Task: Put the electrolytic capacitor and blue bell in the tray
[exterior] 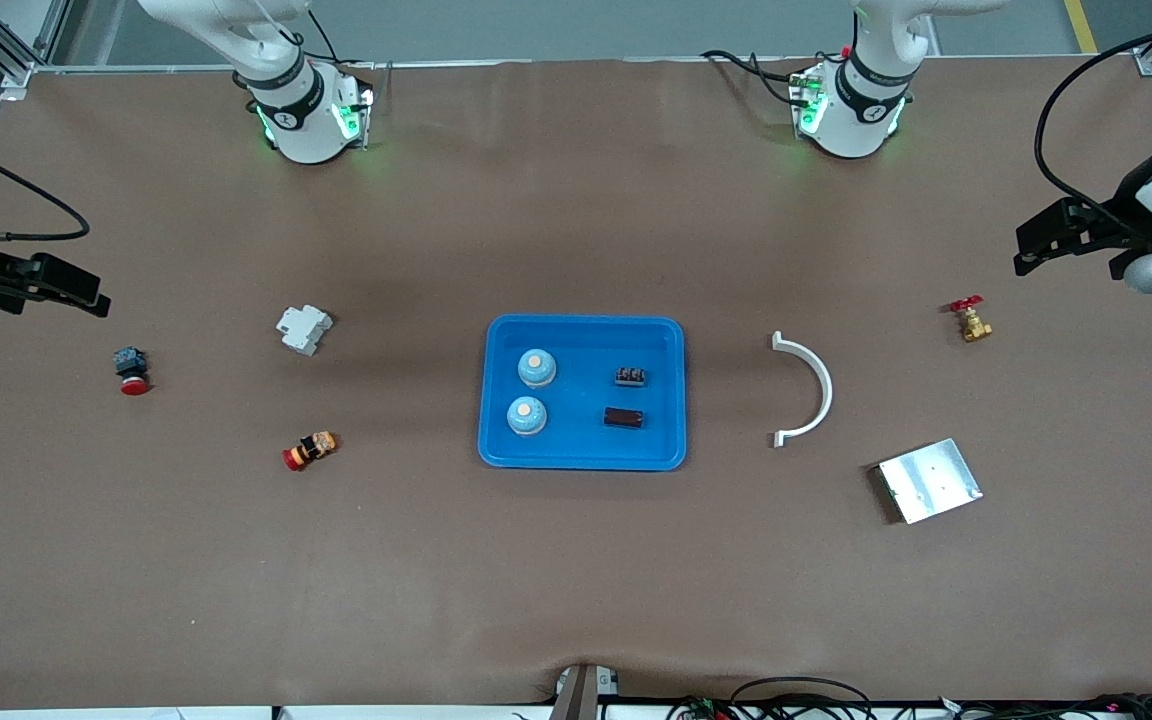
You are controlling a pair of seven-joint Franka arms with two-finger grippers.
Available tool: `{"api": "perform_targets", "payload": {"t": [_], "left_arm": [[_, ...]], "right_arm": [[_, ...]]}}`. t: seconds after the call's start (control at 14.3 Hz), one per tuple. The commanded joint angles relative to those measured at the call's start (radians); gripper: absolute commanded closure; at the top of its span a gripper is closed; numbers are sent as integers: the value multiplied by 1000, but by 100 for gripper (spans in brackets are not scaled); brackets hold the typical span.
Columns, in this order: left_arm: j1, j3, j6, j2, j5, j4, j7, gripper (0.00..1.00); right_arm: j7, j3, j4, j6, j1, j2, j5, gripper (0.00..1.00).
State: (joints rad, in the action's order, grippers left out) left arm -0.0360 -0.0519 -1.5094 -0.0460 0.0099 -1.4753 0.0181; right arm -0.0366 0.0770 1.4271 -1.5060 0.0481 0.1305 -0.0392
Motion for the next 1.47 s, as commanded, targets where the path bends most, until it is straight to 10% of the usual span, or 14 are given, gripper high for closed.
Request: {"api": "perform_targets", "payload": {"t": [0.0,1.4], "left_arm": [[-5,4,-5,14,-8,-5,-23,0],[-10,4,-5,12,11,6,-30,0]], "right_arm": [[-8,-3,-5,7,-8,0,-10,0],[-6,-3,-5,6,-14,0,-24,0]]}}
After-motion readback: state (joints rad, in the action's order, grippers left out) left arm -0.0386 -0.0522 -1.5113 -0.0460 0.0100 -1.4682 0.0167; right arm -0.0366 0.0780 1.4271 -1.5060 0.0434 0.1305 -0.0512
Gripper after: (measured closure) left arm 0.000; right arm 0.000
